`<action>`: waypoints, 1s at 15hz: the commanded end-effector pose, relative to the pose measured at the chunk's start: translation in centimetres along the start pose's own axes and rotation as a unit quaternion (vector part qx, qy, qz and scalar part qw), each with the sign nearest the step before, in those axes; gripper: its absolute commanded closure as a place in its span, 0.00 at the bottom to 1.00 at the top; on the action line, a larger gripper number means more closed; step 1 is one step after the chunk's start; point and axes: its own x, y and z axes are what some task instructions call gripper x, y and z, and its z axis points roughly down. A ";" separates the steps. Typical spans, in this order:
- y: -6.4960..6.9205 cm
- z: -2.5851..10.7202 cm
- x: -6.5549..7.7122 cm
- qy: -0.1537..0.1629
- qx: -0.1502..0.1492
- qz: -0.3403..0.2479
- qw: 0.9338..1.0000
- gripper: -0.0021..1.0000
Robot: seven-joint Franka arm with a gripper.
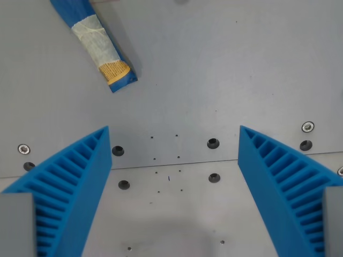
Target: Pick up the blue bag
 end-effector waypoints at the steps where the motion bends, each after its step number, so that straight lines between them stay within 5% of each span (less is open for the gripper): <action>1: -0.3 0.4 0.0 0.009 -0.001 -0.028 1.000 0.00; 15: -1.7 3.2 0.1 0.011 -0.005 -0.107 0.994 0.00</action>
